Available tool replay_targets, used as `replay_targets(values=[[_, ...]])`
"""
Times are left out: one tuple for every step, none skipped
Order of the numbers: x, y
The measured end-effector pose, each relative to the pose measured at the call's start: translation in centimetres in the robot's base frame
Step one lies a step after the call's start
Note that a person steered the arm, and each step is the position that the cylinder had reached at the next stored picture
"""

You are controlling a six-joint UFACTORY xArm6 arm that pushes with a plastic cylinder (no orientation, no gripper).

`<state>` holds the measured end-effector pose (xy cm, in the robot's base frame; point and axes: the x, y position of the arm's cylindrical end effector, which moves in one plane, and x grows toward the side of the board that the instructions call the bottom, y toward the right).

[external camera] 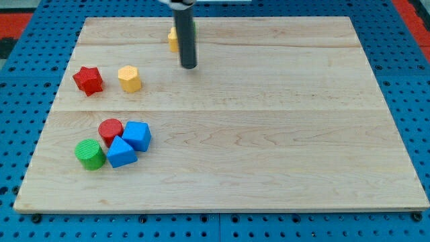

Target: Move the heart top left to the yellow hexagon

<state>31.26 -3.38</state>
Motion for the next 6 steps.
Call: replay_targets(values=[[-6.9, 0.3], [-6.4, -4.9], [-2.3, -13.0], [1.4, -14.8], [0.2, -9.9], [0.4, -1.5]])
